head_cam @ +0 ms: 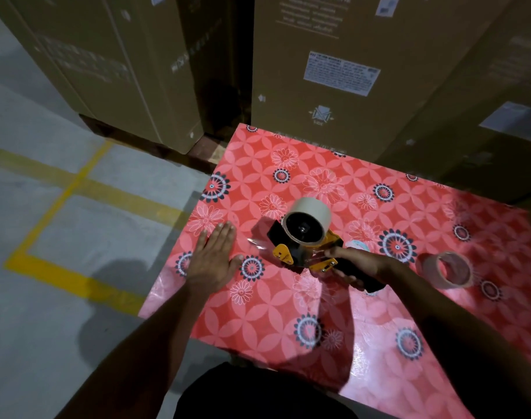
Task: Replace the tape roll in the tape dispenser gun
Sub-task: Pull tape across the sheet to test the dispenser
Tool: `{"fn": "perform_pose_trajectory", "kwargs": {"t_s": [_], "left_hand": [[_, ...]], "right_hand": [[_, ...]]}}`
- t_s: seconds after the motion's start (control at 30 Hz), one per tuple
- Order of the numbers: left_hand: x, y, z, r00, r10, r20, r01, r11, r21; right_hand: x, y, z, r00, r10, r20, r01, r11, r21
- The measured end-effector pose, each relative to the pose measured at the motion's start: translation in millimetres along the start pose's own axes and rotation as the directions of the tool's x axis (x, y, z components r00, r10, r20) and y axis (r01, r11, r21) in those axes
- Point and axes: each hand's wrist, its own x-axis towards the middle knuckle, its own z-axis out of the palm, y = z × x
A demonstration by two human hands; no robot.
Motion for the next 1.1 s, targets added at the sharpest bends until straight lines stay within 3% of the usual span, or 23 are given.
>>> {"fn": "perform_pose_trajectory", "kwargs": {"t_s": [0.2, 0.6, 0.7, 0.97, 1.1], "left_hand": [[-2.3, 38.9, 2.5, 0.995, 0.077, 0.064, -0.072, 0.994, -0.086], [-2.4, 68.7, 12.1, 0.994, 0.108, 0.001, -0.108, 0.993, -0.038], [-1.3, 97.3, 15.3, 0.973, 0.219, 0.070, -0.220, 0.975, 0.012], [-2.8, 114.0, 13.7, 0.982, 0.171, 0.084, -0.175, 0.984, 0.034], [-3.8, 148.3, 21.6, 0.957, 0.262, 0.123, -0.266, 0.964, 0.017]], "right_hand": [[-11.8, 9.6, -3.5, 1.000, 0.000, -0.018, 0.000, 1.000, 0.010], [-48.8, 55.7, -31.4, 0.998, 0.004, -0.059, -0.003, 1.000, 0.014], [-55.1, 61.7, -33.2, 0.998, 0.025, -0.052, -0.024, 0.999, 0.030], [-68.6, 89.1, -52.0, 0.994, 0.067, -0.089, -0.061, 0.996, 0.065], [-70.0, 90.6, -52.7, 0.995, 0.059, -0.079, -0.055, 0.997, 0.048]]}}
